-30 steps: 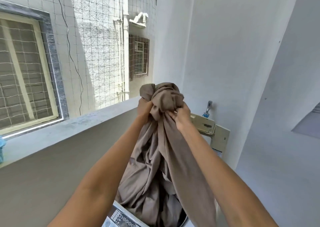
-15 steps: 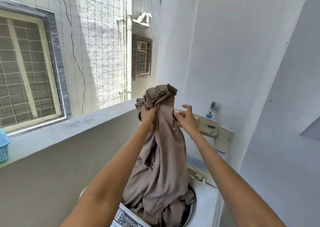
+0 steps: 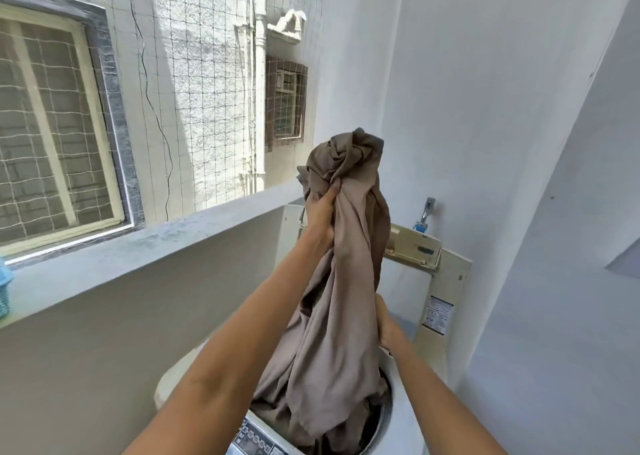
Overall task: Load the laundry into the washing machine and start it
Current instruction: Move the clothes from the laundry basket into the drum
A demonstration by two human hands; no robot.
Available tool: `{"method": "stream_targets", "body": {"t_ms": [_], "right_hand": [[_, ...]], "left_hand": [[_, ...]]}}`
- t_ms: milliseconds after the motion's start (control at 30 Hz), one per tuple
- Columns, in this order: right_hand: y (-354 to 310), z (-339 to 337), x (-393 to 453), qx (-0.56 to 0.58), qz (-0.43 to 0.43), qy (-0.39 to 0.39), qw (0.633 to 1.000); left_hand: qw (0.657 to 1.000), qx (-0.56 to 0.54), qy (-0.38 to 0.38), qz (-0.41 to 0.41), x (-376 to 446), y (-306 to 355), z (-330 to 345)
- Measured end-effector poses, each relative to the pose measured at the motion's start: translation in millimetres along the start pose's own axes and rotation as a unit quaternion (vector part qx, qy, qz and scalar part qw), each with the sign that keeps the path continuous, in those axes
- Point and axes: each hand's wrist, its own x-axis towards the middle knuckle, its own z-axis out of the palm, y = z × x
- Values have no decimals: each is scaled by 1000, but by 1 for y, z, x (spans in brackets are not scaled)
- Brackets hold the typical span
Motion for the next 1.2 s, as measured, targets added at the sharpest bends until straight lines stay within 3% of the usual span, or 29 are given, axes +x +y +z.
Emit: {"method": "stream_targets", "body": {"t_ms": [100, 200, 267, 367, 467, 500, 567, 633, 700, 733, 767, 833, 900, 967, 1033, 1133, 1200], "right_hand": [[-31, -7, 3, 60, -74, 80, 992], [-76, -32, 8, 194, -118, 124, 966], [-98, -41, 5, 134, -126, 94, 978], [-95, -29, 1, -53, -94, 11, 994], [-52, -9, -3, -163, -63, -31, 984], [-32, -6, -2, -202, -58, -35, 977], [11, -11, 4, -325, -44, -80, 941], [44, -24, 4, -470, 9, -183, 863], [68, -39, 12, -582, 80, -206, 783], [72, -44, 16, -606, 81, -176, 771], [74, -46, 21, -600, 65, -138, 785], [65, -43, 20, -514, 1, -82, 854], [46, -29, 11, -391, -75, -107, 911], [31, -14, 4, -337, -154, -123, 921], [17, 0, 3, -297, -196, -111, 928], [-2, 8, 7, -222, -193, -105, 950], [-24, 10, 8, -245, -223, -51, 942]], "left_hand": [[992, 112, 42, 29, -2, -1, -15], [955, 276, 67, 85, -6, -5, -45], [942, 315, 71, 91, -17, -12, -60], [949, 296, 79, 67, -35, -35, -80], [938, 347, 1, -26, -57, -56, -97], [908, 408, -43, -83, -64, -59, -102], [799, 551, -112, -213, -75, -66, -123], [687, 644, -143, -305, -80, -72, -150], [636, 690, -142, -313, -82, -79, -171], [634, 706, -123, -289, -81, -81, -177], [638, 725, -91, -245, -79, -81, -179], [655, 746, -7, -118, -74, -76, -170], [702, 711, 41, -9, -65, -65, -152], [727, 685, 1, 45, -56, -52, -129], [750, 653, -86, 61, -52, -39, -102], [867, 473, -147, 43, -55, -28, -72], [921, 379, -77, 40, -54, -25, -67]]}}
